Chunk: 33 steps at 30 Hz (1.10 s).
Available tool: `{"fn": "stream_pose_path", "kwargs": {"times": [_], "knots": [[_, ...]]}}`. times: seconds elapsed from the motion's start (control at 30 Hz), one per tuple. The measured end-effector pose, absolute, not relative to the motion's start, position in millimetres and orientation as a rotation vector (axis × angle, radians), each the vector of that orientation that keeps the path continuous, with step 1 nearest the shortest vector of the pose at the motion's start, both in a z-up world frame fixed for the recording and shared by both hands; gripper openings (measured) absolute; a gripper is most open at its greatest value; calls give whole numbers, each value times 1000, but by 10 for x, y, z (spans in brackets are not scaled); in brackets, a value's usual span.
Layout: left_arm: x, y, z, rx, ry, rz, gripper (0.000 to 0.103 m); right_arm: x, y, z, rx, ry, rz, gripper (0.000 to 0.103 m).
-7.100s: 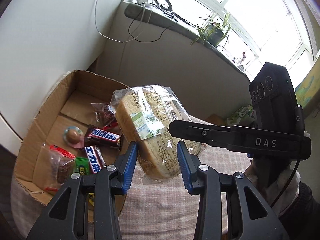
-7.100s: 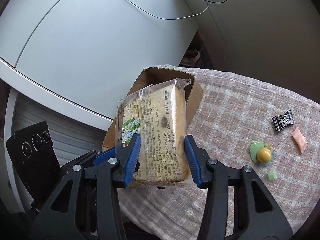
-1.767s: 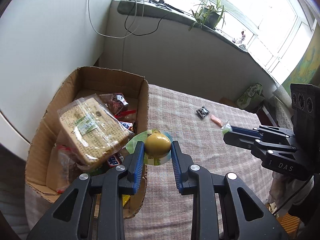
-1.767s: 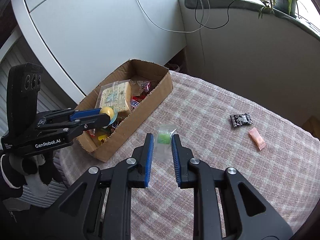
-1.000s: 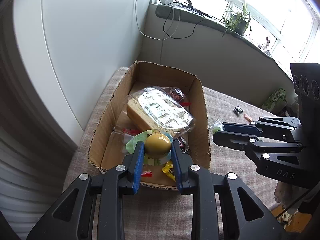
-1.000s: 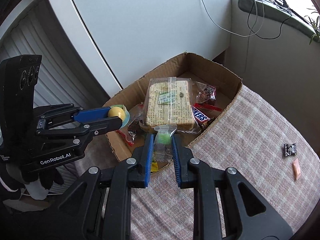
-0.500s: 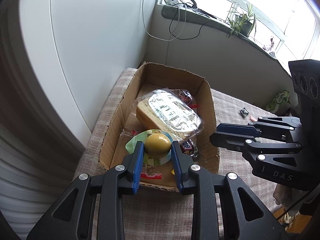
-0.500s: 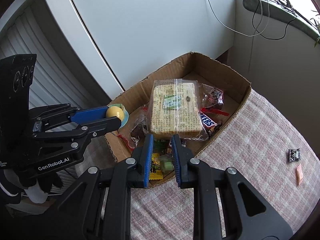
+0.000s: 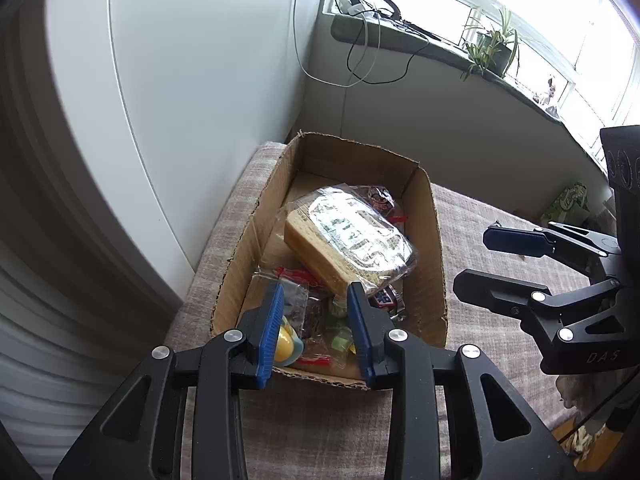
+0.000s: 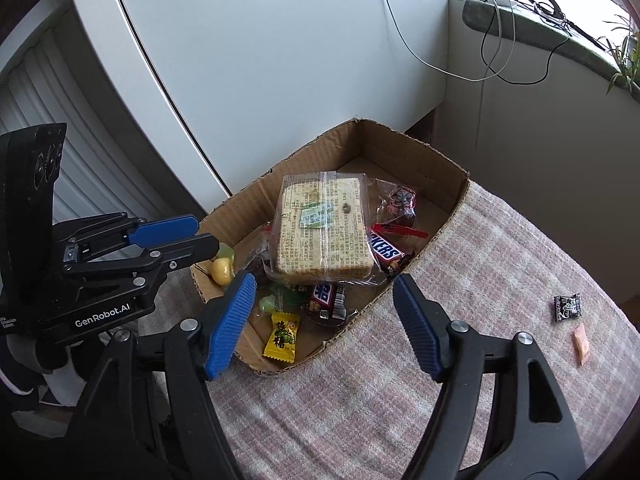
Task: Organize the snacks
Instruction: 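Carry both snacks into the box and open both tools, then move both tools back over the table toward the black and pink candies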
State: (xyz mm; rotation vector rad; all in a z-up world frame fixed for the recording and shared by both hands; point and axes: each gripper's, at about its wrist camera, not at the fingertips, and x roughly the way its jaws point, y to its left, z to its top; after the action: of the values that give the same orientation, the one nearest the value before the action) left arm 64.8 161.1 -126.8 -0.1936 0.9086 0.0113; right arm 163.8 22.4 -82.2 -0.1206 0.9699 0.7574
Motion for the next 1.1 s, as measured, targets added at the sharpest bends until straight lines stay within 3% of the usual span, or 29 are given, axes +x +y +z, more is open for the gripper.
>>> {"fn": "stream_pose_path", "kwargs": {"times": [0.6,1.1], "knots": [[765,1317,-1079,-173,860,-45,33,1785,-632,-863,4,992,590,80],[980,623,-1169,-183,891,-211,33,1595,-1755,-1010,118,1008,376,80]]}}
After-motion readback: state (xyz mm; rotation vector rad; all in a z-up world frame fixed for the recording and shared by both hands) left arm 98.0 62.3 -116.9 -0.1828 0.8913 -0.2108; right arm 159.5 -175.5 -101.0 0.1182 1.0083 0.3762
